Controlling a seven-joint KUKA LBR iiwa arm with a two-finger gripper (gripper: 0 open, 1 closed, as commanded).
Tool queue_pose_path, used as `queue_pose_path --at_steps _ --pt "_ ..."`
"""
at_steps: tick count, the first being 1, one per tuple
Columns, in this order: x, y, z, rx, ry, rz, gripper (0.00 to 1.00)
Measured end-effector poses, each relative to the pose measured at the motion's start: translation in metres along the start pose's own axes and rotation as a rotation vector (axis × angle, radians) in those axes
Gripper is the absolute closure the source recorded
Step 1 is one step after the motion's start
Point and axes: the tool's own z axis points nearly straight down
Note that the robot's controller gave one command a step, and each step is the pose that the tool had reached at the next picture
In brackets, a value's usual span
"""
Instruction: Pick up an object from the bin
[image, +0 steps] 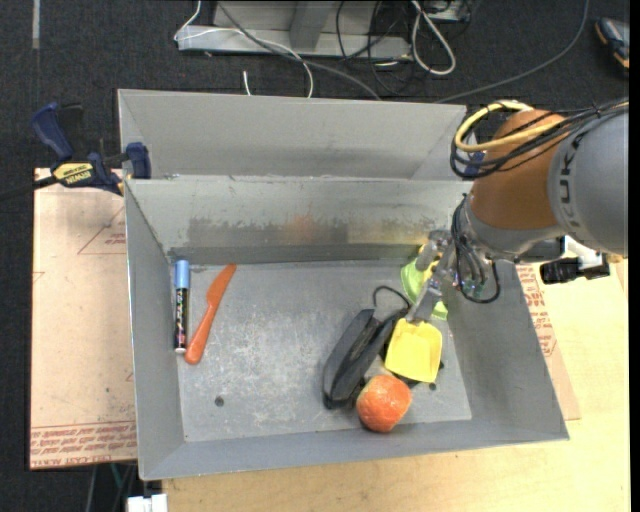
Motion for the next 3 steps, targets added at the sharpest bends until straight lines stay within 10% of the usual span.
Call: queue_pose_path --at_steps 1,2,3 --pt "0.002 -0.010 0.025 0.004 0.016 -0.008 0.00" --pt "-0.012 -0.005 0.062 0.006 0.041 0.255 1.00" --pt "-0.015 -0.002 0.066 0.004 0.042 0.275 1.00"
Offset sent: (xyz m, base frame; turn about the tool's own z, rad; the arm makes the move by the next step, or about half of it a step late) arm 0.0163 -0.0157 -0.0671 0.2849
